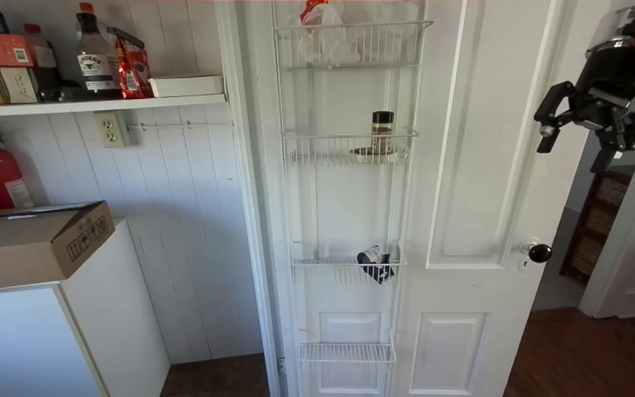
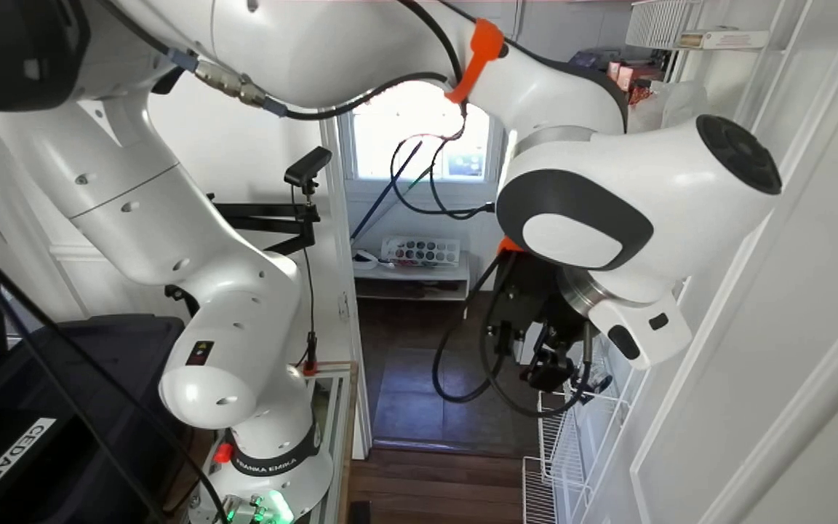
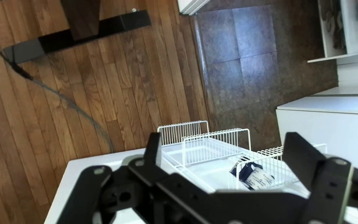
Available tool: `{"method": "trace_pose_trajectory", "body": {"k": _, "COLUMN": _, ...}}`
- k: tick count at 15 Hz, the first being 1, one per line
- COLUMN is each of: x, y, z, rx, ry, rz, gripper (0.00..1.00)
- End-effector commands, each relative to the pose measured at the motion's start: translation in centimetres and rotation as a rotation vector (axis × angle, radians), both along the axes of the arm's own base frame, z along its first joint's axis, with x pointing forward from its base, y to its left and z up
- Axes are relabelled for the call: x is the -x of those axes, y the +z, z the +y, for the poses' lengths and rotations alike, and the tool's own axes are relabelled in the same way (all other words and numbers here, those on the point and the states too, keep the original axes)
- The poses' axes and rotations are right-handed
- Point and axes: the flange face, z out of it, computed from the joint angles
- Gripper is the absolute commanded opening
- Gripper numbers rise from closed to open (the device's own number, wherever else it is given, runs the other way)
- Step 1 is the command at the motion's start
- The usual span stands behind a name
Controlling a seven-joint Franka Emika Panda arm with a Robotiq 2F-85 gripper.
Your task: Remove the container from the third rack from the top and put it in the second rack from the top
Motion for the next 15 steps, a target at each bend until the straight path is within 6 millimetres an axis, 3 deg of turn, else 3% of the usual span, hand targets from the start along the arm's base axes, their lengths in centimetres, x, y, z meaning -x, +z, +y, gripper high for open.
{"method": "trace_pose_trajectory", "body": {"k": 1, "x": -2.2, "y": -0.2, "z": 0.3, "rx": -0.103, "ry": -0.139, "rz": 0.089, "gripper": 1.0}}
{"method": "trace_pose_trajectory", "body": {"k": 5, "x": -3.0, "y": -0.7, "z": 1.2, "rx": -0.162, "ry": -0.337, "rz": 0.14, "gripper": 1.0}}
{"method": "trace_pose_trajectory", "body": {"k": 10, "x": -2.5, "y": -0.5, "z": 2.2, "rx": -0.225, "ry": -0.516, "rz": 0.207, "gripper": 1.0}}
{"method": "trace_pose_trajectory", "body": {"k": 15, "x": -3.2, "y": -0.7, "z": 2.2, "rx": -0.229, "ry": -0.493, "rz": 0.204, "gripper": 1.0}}
